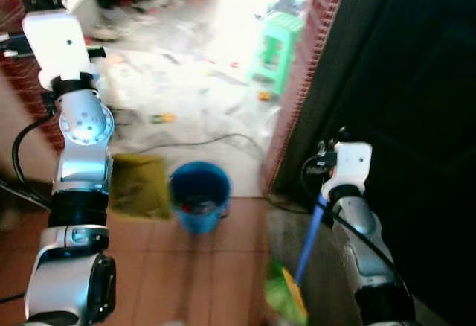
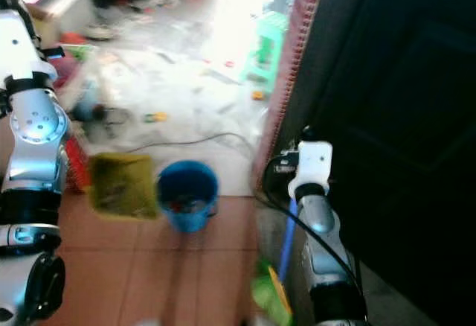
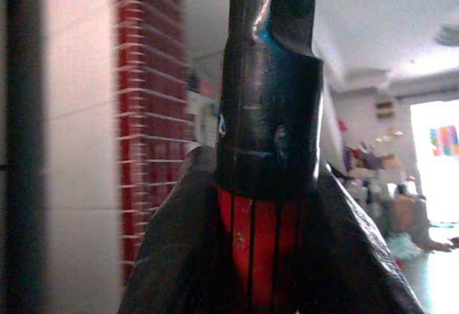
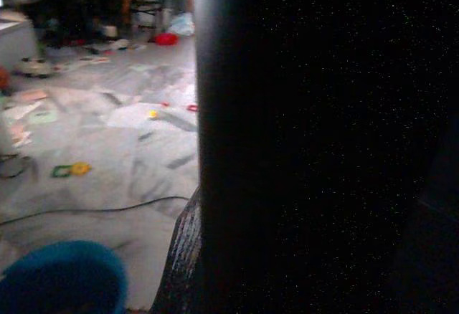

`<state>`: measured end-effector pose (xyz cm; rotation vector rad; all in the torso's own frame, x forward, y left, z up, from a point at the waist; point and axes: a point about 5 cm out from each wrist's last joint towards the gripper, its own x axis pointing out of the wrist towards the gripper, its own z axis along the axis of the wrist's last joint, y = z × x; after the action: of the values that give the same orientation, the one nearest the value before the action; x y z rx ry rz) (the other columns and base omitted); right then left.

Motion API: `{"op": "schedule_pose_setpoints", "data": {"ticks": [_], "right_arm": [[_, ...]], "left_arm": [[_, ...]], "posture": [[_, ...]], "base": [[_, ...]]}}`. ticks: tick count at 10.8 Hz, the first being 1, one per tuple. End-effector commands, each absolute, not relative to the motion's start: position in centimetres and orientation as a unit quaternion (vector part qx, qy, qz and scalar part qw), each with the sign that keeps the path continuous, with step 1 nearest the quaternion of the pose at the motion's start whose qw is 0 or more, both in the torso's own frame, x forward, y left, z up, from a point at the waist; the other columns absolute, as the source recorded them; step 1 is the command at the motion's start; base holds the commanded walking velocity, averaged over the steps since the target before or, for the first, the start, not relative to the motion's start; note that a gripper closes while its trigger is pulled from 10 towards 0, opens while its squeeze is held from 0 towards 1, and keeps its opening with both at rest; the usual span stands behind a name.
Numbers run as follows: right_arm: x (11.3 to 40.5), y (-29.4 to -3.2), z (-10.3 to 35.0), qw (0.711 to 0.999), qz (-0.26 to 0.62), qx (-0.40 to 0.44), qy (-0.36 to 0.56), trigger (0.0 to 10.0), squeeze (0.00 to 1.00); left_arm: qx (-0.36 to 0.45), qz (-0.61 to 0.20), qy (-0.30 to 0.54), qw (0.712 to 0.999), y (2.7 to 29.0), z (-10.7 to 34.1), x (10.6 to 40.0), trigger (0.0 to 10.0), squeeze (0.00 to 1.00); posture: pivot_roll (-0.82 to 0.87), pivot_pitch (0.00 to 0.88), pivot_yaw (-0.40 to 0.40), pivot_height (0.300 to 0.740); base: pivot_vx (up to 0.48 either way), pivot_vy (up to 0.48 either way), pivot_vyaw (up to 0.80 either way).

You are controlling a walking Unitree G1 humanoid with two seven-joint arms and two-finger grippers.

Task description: Sweep floor

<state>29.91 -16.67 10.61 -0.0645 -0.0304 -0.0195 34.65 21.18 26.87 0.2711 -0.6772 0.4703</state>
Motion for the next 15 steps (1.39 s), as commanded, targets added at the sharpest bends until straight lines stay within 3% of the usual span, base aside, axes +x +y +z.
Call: {"op": "schedule_pose_setpoints", "data": {"ticks": [1,5,9,12,15], "right_arm": [[29.9,-17.9,11.1,0.998,-0.026,-0.046,-0.024,10.0,0.0],[29.9,-17.9,11.1,0.998,-0.025,-0.046,-0.023,10.0,0.0],[29.9,-17.9,11.1,0.998,-0.025,-0.046,-0.022,10.0,0.0],[29.9,-17.9,11.1,0.998,-0.024,-0.046,-0.023,10.0,0.0],[30.0,-18.1,11.2,0.998,-0.027,-0.046,-0.025,10.0,0.0]], "left_arm": [[0.111,0.205,-0.379,0.896,19.4,28.8,34.4,10.0,0.0],[0.1,0.209,-0.385,0.893,19.3,29.2,34.5,10.0,0.0],[0.111,0.179,-0.393,0.895,18.0,28.6,34.4,10.0,0.0],[0.142,0.085,-0.388,0.907,14.4,26.3,34.4,10.0,0.0],[0.193,-0.107,-0.389,0.895,9.4,23.5,33.0,10.0,0.0]], "posture": [[-0.1,0.0,-0.038,0.74],[-0.1,0.0,-0.039,0.74],[-0.11,0.0,-0.036,0.74],[-0.11,0.0,-0.034,0.74],[-0.11,0.0,-0.032,0.74]], "base": [[0.454,0.0,0.0],[0.408,0.0,0.0],[0.0,0.0,0.0],[0.0,0.0,0.0],[0.0,0.0,0.0]]}}
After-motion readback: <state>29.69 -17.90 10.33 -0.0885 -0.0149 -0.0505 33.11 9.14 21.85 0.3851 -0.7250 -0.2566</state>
